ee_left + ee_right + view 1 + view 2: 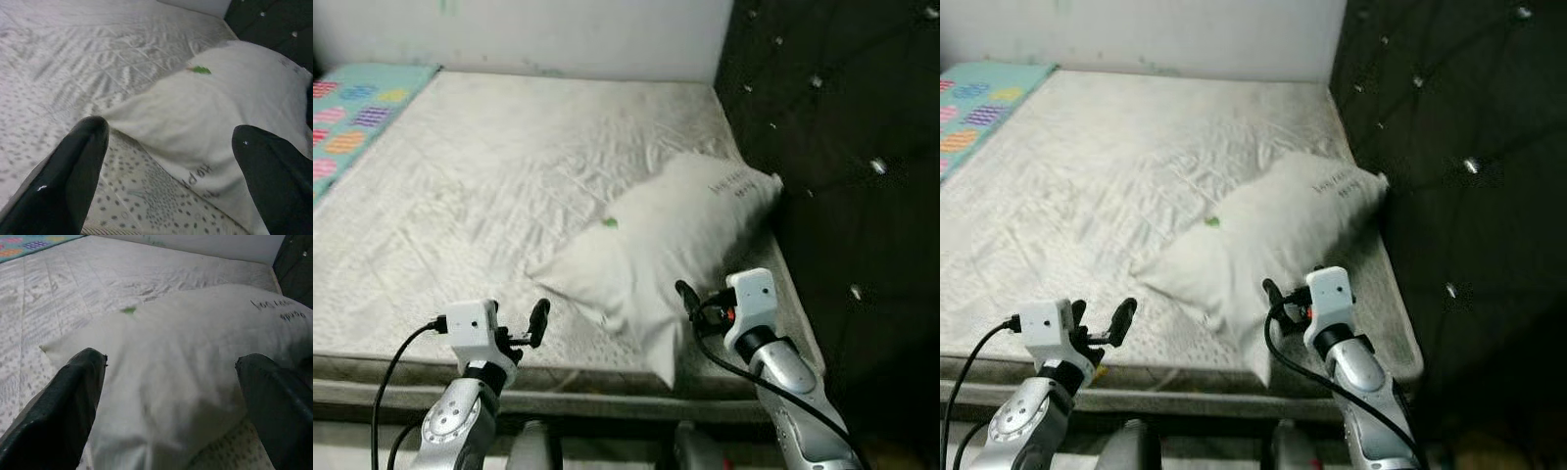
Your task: Clean up the room
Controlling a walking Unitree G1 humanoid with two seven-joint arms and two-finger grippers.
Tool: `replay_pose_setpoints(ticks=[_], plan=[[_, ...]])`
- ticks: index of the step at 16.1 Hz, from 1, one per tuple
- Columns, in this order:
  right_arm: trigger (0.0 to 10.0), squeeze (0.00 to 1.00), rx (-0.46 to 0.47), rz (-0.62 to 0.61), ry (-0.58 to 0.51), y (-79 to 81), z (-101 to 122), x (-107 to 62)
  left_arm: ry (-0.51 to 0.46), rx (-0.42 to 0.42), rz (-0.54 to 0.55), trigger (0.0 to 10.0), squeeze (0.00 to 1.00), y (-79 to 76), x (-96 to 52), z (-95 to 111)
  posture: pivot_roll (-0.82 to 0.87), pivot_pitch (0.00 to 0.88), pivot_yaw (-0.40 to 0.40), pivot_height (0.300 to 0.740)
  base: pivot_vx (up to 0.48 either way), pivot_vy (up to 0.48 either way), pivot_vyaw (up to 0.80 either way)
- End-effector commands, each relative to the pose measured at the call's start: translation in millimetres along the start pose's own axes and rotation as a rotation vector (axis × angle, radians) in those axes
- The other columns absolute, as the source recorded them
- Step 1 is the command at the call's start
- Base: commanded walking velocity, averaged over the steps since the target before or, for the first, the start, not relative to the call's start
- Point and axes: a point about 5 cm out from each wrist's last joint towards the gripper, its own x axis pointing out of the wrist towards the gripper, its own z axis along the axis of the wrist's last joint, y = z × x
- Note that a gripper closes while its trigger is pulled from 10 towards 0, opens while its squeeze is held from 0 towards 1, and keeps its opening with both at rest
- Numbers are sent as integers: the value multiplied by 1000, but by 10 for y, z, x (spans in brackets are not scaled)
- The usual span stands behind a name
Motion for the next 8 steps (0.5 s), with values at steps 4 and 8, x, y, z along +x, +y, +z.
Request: replay_pose_setpoints(ticks=[4,8], plan=[[10000,0,-27,15,-13,-1,38,6,-14,2,23,10000,0,8,-17,18,-73,77,-17,599,0,0,0],[10000,0,-38,26,-16,-3,40,21,-18,6,34,10000,0,14,-16,23,-71,73,-20,599,0,0,0]])
